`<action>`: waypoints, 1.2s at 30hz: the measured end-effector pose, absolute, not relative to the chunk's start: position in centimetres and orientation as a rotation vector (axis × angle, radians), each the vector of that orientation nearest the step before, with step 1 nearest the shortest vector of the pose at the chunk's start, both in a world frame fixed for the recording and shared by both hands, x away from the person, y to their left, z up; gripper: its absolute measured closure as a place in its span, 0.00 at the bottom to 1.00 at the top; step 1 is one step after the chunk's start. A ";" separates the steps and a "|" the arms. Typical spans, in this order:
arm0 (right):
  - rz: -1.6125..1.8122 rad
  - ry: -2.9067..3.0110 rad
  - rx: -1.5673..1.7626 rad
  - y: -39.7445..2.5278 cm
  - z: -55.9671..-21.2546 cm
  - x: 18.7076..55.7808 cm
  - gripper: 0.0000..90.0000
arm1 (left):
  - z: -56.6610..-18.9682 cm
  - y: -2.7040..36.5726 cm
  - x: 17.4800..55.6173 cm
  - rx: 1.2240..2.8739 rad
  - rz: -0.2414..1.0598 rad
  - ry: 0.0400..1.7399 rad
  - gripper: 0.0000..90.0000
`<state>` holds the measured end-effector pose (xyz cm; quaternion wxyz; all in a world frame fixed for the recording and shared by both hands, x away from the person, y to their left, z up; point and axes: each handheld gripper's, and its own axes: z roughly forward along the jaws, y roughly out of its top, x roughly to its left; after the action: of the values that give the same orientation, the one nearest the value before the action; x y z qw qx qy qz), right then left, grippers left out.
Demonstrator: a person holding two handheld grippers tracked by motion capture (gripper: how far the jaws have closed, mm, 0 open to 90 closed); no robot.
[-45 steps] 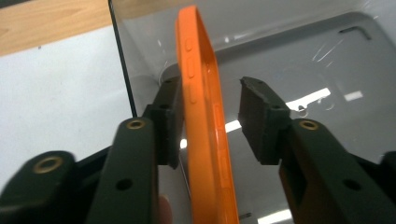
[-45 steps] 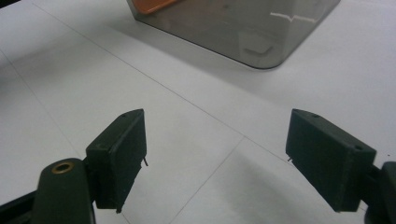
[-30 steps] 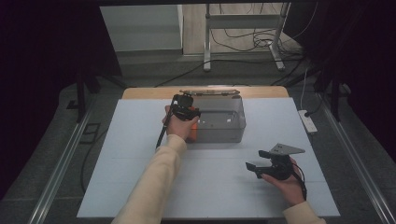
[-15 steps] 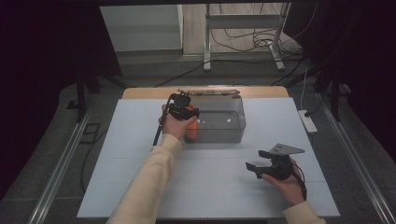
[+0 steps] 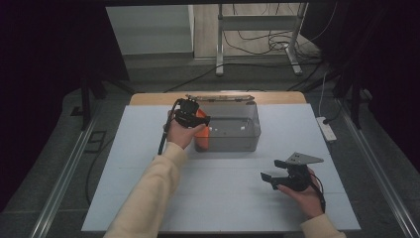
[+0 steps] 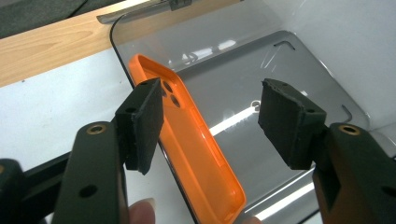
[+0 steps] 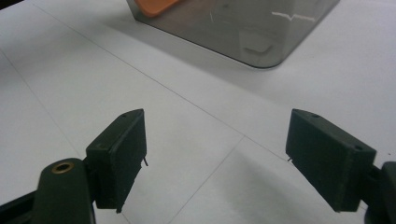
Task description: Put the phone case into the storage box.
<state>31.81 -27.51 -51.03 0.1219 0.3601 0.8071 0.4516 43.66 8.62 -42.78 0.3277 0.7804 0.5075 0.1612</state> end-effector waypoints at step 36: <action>1.303 2.369 1.055 -27.6 -51.1 31.4 0.22 | -40.9 12.3 36.7 2.040 0.401 1.049 0.36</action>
<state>31.43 -27.56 -51.12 0.1195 0.3611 0.8103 0.4458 36.68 12.33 -40.94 0.3954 0.8046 0.4136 0.1584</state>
